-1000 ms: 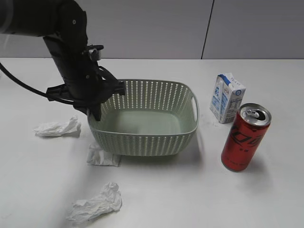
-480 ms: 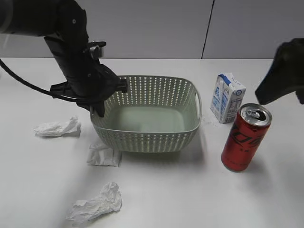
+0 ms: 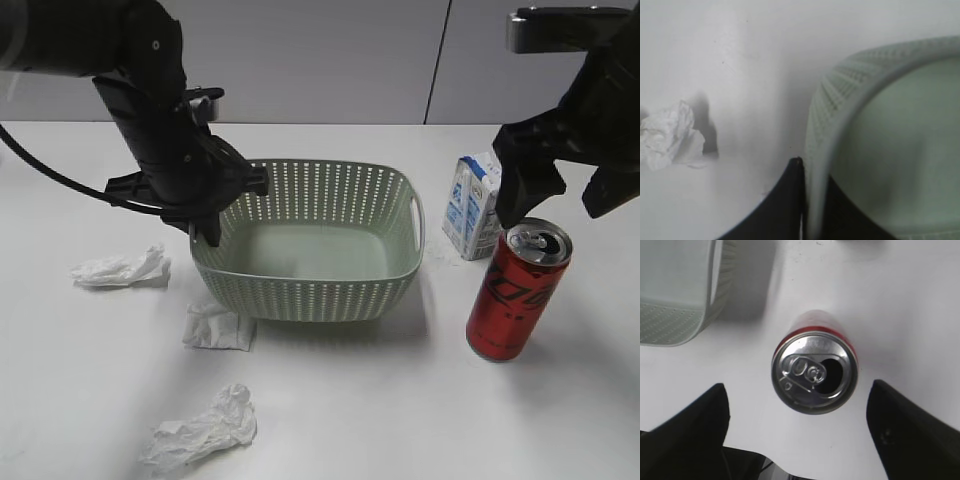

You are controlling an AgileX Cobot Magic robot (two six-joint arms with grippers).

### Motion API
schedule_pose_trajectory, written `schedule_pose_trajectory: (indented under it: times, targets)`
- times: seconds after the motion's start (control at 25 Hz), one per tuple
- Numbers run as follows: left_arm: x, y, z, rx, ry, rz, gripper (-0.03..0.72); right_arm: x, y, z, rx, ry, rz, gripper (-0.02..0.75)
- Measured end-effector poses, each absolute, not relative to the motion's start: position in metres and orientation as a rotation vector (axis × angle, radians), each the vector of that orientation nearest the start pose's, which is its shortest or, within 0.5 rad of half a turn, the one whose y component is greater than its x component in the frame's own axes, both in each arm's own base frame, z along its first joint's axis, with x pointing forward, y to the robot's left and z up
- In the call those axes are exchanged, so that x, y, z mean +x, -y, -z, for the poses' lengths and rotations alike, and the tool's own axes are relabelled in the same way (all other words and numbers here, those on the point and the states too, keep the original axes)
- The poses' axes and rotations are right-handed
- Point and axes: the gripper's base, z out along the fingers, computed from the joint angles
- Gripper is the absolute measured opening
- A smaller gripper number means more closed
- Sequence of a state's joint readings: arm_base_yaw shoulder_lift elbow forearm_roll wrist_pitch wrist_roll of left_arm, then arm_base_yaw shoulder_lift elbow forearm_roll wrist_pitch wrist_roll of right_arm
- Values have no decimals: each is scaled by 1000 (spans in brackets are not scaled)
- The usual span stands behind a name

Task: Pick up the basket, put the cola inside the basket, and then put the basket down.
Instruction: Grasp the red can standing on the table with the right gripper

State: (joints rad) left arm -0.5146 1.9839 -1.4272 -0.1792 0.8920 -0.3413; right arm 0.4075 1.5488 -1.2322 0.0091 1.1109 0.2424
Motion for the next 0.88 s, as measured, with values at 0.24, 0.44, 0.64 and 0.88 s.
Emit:
schedule_pose_trajectory:
  times: [0.24, 0.44, 0.64, 0.88]
  targets:
    - [343, 209, -184, 113, -2994, 337, 3, 280, -120, -281, -213, -2887, -123, 648]
    - [343, 209, -184, 113, -2993, 336, 3, 278, -119, -264, -195, -2890, -115, 648]
    - [343, 209, -184, 113, -2993, 336, 3, 278, -118, -251, -163, -2862, -126, 646]
    - [343, 209, -184, 113, -2995, 336, 3, 282, -118, -239, -147, -2887, -83, 646]
